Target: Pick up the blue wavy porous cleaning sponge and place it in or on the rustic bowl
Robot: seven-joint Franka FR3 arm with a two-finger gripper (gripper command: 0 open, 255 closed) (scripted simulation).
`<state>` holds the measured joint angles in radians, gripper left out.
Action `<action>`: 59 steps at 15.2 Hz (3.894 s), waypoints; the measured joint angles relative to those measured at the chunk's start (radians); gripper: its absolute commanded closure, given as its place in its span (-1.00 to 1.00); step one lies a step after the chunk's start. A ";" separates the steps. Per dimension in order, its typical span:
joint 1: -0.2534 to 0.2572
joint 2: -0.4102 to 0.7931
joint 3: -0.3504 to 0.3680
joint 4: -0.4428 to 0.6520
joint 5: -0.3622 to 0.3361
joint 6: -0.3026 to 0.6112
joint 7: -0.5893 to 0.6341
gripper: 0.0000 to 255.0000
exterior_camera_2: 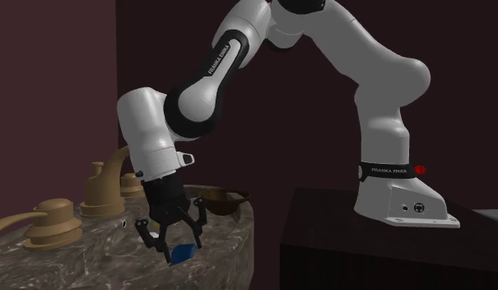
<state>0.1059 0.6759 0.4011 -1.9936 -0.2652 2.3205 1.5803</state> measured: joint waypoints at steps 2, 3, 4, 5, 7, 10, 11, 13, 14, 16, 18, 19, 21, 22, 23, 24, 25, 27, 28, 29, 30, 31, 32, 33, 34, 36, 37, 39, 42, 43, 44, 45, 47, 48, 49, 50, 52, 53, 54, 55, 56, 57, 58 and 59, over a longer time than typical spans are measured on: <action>-0.008 -0.024 0.009 -0.008 0.010 -0.018 -0.007 1.00; -0.011 -0.036 0.014 -0.013 0.014 -0.025 -0.009 1.00; -0.013 -0.048 0.019 -0.014 0.020 -0.034 -0.009 1.00; -0.017 -0.061 0.024 -0.018 0.025 -0.043 -0.012 1.00; -0.024 -0.083 0.032 -0.026 0.035 -0.057 -0.016 1.00; -0.035 -0.117 0.045 -0.029 0.051 -0.087 -0.027 1.00; -0.036 -0.127 0.049 -0.029 0.056 -0.097 -0.028 1.00; -0.041 -0.150 0.058 -0.031 0.067 -0.116 -0.032 1.00; -0.044 -0.159 0.061 -0.030 0.072 -0.126 -0.035 1.00; -0.050 -0.177 0.067 -0.030 0.081 -0.142 -0.041 1.00; -0.056 -0.202 0.076 -0.036 0.093 -0.161 -0.046 1.00; -0.058 -0.212 0.079 -0.035 0.098 -0.170 -0.049 1.00; -0.065 -0.234 0.086 -0.032 0.109 -0.193 -0.056 1.00; -0.067 -0.243 0.089 -0.032 0.114 -0.201 -0.059 1.00; -0.067 -0.249 0.092 -0.025 0.118 -0.214 -0.059 1.00; -0.070 -0.262 0.095 -0.027 0.125 -0.223 -0.063 1.00; -0.082 -0.275 0.094 -0.039 0.128 -0.224 -0.076 1.00; -0.116 -0.310 0.088 -0.073 0.136 -0.222 -0.117 1.00; -0.131 -0.319 0.082 -0.088 0.136 -0.215 -0.136 1.00; -0.142 -0.327 0.077 -0.097 0.136 -0.213 -0.151 1.00; -0.161 -0.342 0.071 -0.113 0.138 -0.211 -0.175 1.00; -0.181 -0.359 0.064 -0.133 0.140 -0.205 -0.202 1.00; -0.197 -0.364 0.055 -0.134 0.138 -0.209 -0.226 1.00; -0.211 -0.368 0.046 -0.144 0.134 -0.203 -0.246 1.00; -0.228 -0.380 0.039 -0.150 0.135 -0.206 -0.270 1.00; -0.258 -0.392 0.022 -0.174 0.129 -0.193 -0.311 1.00; -0.275 -0.403 0.013 -0.190 0.127 -0.186 -0.335 1.00; -0.305 -0.408 -0.008 -0.196 0.118 -0.183 -0.379 1.00; -0.349 -0.426 -0.036 -0.193 0.111 -0.197 -0.447 1.00; -0.360 -0.417 -0.047 -0.184 0.102 -0.196 -0.465 1.00; -0.380 -0.432 -0.058 -0.201 0.101 -0.192 -0.493 1.00; -0.395 -0.421 -0.072 -0.189 0.091 -0.191 -0.516 1.00; -0.421 -0.412 -0.093 -0.172 0.078 -0.196 -0.556 1.00; -0.433 -0.410 -0.103 -0.162 0.073 -0.201 -0.577 1.00; -0.446 -0.412 -0.111 -0.163 0.069 -0.200 -0.596 1.00; -0.451 -0.404 -0.117 -0.161 0.064 -0.193 -0.602 1.00; -0.453 -0.385 -0.123 -0.165 0.054 -0.172 -0.602 1.00; -0.452 -0.374 -0.125 -0.163 0.050 -0.163 -0.599 1.00; -0.451 -0.367 -0.126 -0.166 0.046 -0.153 -0.596 1.00; -0.449 -0.356 -0.127 -0.166 0.041 -0.143 -0.590 1.00; -0.448 -0.347 -0.129 -0.172 0.037 -0.129 -0.587 1.00; -0.447 -0.337 -0.131 -0.171 0.032 -0.121 -0.583 1.00; -0.446 -0.323 -0.134 -0.169 0.026 -0.110 -0.580 1.00; -0.445 -0.314 -0.136 -0.165 0.023 -0.104 -0.577 1.00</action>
<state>-0.3392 0.3619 0.2651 -2.1591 -0.2426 2.2166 1.0032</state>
